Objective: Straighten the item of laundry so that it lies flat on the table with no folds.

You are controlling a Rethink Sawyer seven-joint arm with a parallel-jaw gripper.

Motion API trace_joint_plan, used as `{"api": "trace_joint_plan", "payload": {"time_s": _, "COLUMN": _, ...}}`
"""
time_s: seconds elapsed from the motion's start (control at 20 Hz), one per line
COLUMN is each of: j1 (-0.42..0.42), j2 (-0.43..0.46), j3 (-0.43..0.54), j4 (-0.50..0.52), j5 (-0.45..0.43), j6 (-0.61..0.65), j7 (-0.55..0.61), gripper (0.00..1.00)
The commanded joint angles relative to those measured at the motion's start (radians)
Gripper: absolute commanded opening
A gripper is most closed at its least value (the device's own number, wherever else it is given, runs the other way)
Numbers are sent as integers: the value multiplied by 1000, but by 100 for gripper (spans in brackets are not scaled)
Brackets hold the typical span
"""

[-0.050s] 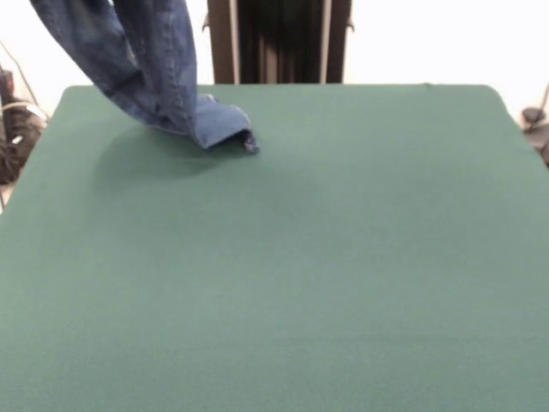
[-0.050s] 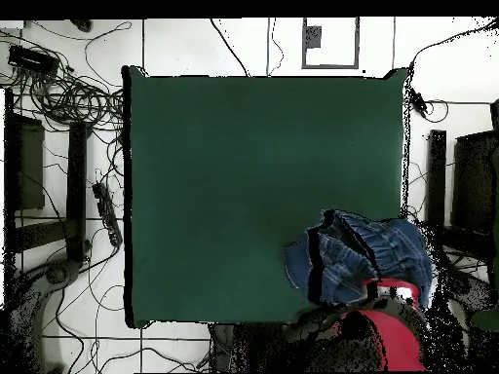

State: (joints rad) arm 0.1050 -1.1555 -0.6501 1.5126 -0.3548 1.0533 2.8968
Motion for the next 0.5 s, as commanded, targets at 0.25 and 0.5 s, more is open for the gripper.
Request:
{"api": "trace_joint_plan", "payload": {"time_s": 0.25, "j1": -220, "j2": -20, "j3": 203, "j4": 202, "j5": -7, "j6": -153, "j7": -444, "gripper": 0}}
{"api": "trace_joint_plan", "payload": {"time_s": 0.5, "j1": -335, "j2": -21, "j3": 265, "j4": 212, "j5": -14, "j6": -226, "j7": -547, "gripper": 0}}
